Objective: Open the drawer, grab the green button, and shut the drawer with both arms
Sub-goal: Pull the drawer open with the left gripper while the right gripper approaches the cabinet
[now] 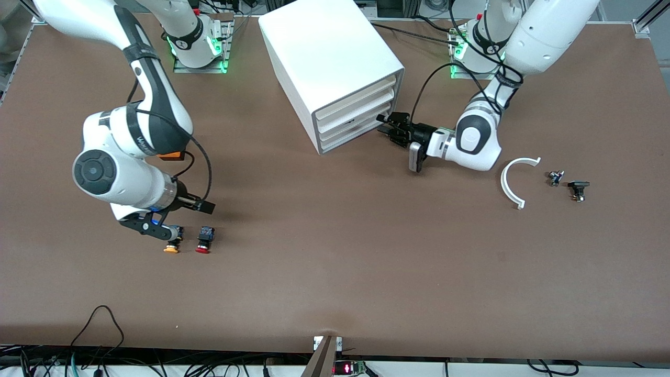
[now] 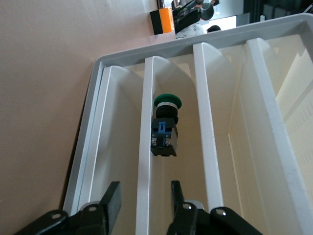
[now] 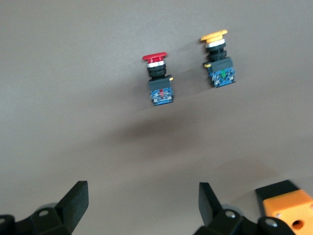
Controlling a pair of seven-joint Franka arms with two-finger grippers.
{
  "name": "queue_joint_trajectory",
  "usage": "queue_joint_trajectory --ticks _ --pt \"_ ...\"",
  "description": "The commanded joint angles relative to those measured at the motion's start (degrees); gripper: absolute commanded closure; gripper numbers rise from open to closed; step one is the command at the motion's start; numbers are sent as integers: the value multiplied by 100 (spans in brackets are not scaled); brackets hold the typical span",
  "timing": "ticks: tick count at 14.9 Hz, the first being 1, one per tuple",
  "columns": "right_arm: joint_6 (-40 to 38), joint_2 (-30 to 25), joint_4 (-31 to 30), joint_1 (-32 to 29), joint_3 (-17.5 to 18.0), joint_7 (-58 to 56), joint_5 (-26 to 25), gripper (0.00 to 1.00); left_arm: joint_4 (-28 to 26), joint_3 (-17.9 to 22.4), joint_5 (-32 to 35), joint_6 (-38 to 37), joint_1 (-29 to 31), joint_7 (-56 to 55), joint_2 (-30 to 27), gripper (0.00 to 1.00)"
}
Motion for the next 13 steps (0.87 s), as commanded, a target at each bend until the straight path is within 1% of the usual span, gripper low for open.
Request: queue_joint_trajectory --ticks 1,5,6,8,9,10,11,12,13 --pt "-122 96 178 146 -14 387 49 1 -125 -140 -319 37 30 318 85 52" --pt "-140 96 274 366 -14 800 40 1 -170 -175 -459 46 -5 423 164 52" --pt "-140 96 309 410 -14 844 49 1 -187 -280 -529 54 -23 458 190 53" --pt "-244 166 528 463 -6 1046 58 1 -205 -325 -556 116 -49 493 199 59" --pt "-297 210 634 524 -14 1116 58 1 -205 -343 -556 151 -67 494 199 66" --pt "-341 245 730 568 -14 1161 58 1 -205 -343 -556 151 -84 511 199 85" --pt "-385 289 836 612 -14 1257 58 1 -205 -343 -556 151 -145 511 208 96" --pt "-455 350 976 638 -14 1380 58 1 -205 -343 -556 160 -172 511 226 100" --pt "-543 412 1125 674 -6 1442 67 1 -196 -343 -556 160 -172 511 243 100"
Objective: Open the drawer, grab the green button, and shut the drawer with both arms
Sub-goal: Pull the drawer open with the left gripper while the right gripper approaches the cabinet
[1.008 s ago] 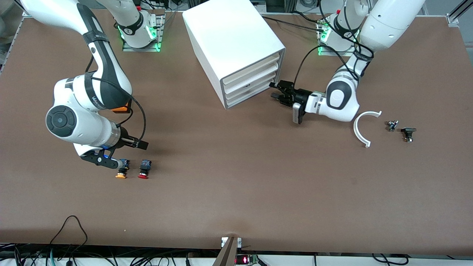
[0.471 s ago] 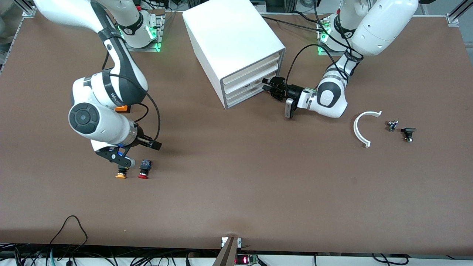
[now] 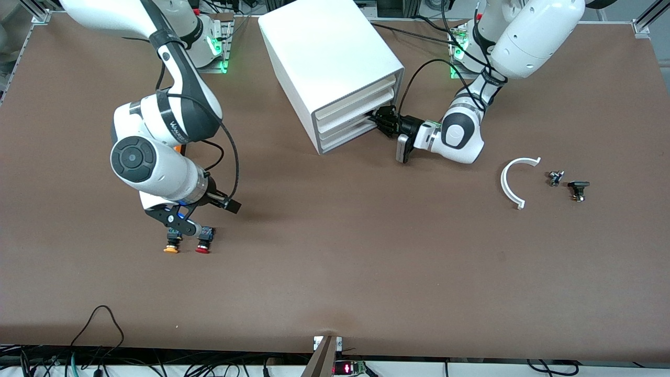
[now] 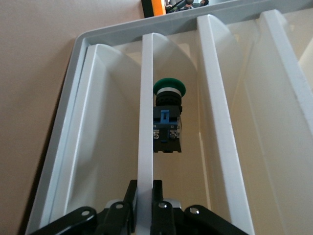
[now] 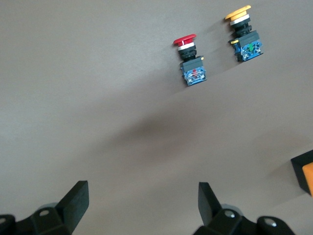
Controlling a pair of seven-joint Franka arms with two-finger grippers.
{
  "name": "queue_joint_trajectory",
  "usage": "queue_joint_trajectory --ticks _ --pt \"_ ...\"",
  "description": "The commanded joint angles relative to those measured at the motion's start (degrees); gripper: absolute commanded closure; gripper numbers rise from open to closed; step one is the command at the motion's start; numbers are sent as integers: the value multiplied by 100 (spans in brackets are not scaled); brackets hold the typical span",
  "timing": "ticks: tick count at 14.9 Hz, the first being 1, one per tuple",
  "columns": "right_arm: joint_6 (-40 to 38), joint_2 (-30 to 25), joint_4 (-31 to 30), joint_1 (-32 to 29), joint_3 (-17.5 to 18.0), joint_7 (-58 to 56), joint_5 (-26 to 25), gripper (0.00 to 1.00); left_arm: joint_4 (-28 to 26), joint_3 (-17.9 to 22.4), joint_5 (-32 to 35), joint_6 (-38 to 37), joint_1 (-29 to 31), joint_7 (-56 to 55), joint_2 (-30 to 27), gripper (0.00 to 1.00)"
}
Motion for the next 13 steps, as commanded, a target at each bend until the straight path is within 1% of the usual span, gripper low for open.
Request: queue_joint_trajectory --ticks 1,4,7,9,13 --pt "-337 325 657 135 -9 232 67 1 -50 -15 -216 -28 -76 237 21 100" --pt "-355 404 860 206 -9 442 102 1 20 20 -128 -54 117 219 -14 100" --pt "-355 474 1053 302 -9 679 111 1 371 116 -58 -54 267 158 12 100" --pt "-355 562 1255 416 -9 881 111 1 687 361 353 -54 276 70 21 100" --pt "-268 711 1581 583 -9 1180 181 1 1267 600 1303 -72 311 -571 30 100"
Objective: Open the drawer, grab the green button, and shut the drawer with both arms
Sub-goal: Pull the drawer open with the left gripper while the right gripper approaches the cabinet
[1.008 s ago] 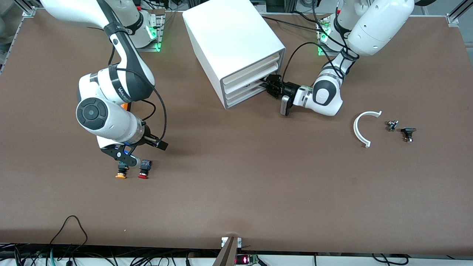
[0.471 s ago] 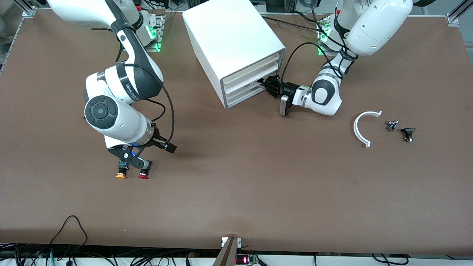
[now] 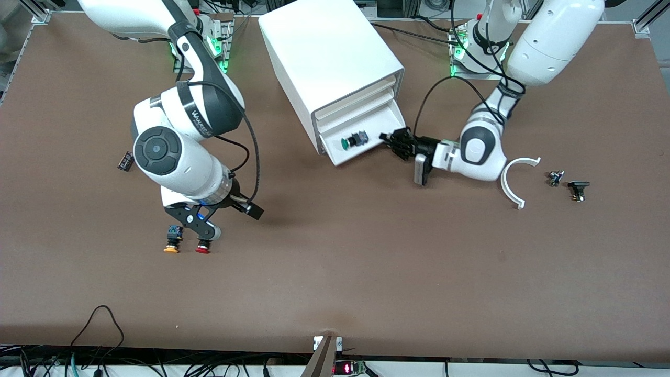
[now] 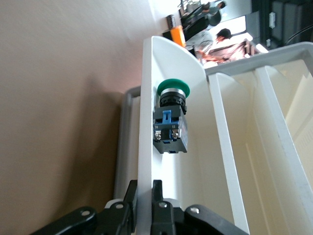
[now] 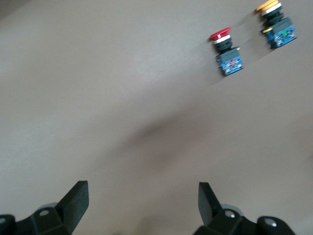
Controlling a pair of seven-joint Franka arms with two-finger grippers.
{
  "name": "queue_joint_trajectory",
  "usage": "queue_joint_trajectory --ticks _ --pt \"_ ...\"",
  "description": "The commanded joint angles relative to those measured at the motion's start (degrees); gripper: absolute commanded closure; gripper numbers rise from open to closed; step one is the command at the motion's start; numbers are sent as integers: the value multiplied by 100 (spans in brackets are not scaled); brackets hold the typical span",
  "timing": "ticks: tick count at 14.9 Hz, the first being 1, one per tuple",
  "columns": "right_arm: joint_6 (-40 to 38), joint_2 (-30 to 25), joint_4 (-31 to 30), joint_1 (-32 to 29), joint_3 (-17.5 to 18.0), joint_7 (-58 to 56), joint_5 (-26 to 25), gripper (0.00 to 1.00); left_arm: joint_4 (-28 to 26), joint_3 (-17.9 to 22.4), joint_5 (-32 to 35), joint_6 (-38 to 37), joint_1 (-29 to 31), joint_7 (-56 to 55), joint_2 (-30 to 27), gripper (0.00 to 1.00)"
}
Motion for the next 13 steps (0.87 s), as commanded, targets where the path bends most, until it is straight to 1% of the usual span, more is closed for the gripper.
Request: queue_joint_trajectory --ticks 1,2,5,7,8,9,11,13 --pt "-15 285 512 197 -12 398 85 1 530 140 563 -98 31 -380 70 100" --pt "64 329 565 268 -12 600 85 1 741 228 722 -115 49 -494 149 100" --pt "302 390 566 549 -12 1180 85 1 1242 237 934 -159 181 -855 474 100" --pt "398 426 566 734 -21 1602 77 1 1393 246 1039 -159 224 -987 501 100" --pt "442 469 583 822 -21 1812 77 1 1411 246 1118 -159 277 -1022 501 75" --pt "495 505 618 927 -21 1997 77 1 1411 246 1197 -177 286 -1023 475 1" --pt "635 627 697 1112 -30 2393 68 1 1419 246 1347 -221 313 -1171 423 0" --pt "653 768 767 1322 -30 2657 68 1 1481 246 1566 -422 357 -1635 256 0"
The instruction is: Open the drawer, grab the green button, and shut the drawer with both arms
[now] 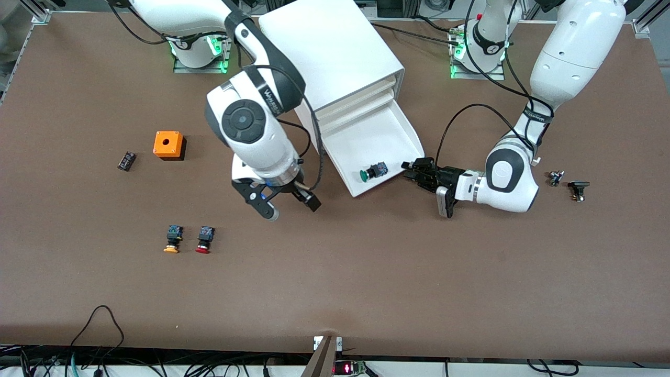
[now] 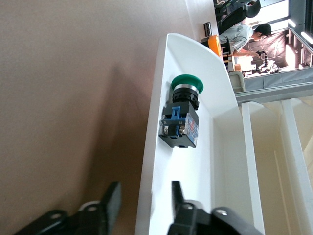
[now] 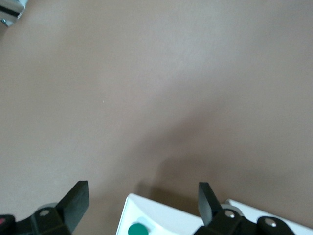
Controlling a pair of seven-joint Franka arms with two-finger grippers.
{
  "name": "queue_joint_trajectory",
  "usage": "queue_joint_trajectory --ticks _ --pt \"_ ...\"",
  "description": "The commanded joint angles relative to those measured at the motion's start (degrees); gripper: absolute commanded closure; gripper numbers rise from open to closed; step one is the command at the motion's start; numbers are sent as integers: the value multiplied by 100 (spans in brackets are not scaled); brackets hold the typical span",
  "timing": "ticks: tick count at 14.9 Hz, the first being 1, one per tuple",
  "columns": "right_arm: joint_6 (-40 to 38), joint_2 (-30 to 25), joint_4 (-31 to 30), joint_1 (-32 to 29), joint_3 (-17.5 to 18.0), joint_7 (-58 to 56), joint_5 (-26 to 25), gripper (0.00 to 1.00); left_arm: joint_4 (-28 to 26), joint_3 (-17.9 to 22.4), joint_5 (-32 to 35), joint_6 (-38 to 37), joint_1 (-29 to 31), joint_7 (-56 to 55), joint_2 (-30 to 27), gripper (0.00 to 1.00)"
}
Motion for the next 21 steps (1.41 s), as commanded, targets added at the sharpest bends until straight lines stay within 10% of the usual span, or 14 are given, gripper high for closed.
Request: queue_joint_trajectory --ticks 1,11,17,21 --pt "43 385 386 357 -69 503 24 1 209 -2 564 -388 50 -850 -292 0" --pt "930 1177 737 1158 -114 2350 -11 1 2440 -107 4043 -2067 -12 -4920 -847 0" --pt "1475 1555 755 1466 -149 2895 -11 1 3180 -142 5969 -2288 -284 -5011 -873 0" --pt "1599 1704 755 1659 -210 3150 -11 1 3409 -99 6033 -2103 -276 -5002 -794 0"
